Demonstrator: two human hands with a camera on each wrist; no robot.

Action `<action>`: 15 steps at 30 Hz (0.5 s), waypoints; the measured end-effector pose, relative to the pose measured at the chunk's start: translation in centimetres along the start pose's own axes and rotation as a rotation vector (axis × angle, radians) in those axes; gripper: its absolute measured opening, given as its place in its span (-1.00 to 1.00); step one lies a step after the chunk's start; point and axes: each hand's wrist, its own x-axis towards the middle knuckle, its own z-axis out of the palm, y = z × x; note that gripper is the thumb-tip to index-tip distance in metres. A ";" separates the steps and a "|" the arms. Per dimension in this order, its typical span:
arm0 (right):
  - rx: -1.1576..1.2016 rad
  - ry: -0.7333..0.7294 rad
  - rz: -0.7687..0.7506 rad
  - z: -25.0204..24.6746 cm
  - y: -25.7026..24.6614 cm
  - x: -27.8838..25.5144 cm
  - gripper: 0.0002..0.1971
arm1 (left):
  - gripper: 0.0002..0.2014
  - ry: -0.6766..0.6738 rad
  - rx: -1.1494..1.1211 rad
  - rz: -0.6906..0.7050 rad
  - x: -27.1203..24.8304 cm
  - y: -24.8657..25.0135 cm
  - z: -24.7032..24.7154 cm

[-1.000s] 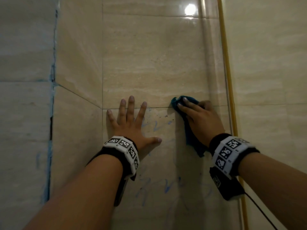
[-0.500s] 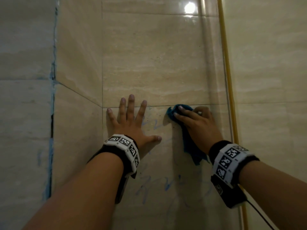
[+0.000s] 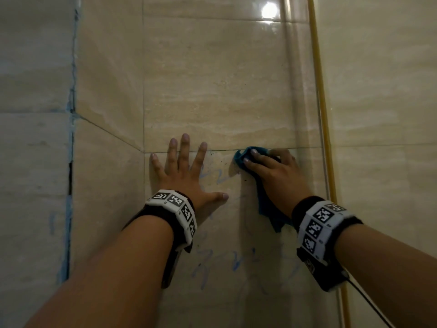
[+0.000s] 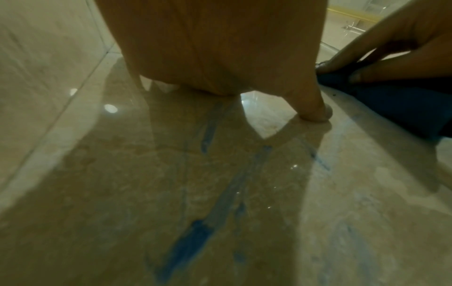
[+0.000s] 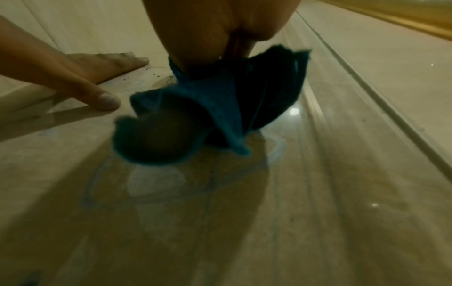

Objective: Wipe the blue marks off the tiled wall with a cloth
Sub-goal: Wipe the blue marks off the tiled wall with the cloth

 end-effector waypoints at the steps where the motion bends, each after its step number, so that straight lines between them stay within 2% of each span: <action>1: 0.022 -0.006 0.007 -0.1 -0.1 0.2 -0.54 | 0.19 0.003 0.002 -0.001 0.0 0.0 0.0; 8: 0.131 -0.124 0.051 -0.3 -2.0 -1.9 -0.40 | 0.20 -0.009 0.011 -0.023 -0.2 0.2 -0.2; 12: 0.117 -0.188 0.061 -1.1 -1.7 -3.4 -0.51 | 0.17 0.023 0.031 -0.040 -0.9 0.9 -0.5; 15: 0.064 -0.192 0.163 -1.8 -1.4 -3.6 -0.48 | 0.11 0.067 0.003 -0.008 -2.6 1.3 0.5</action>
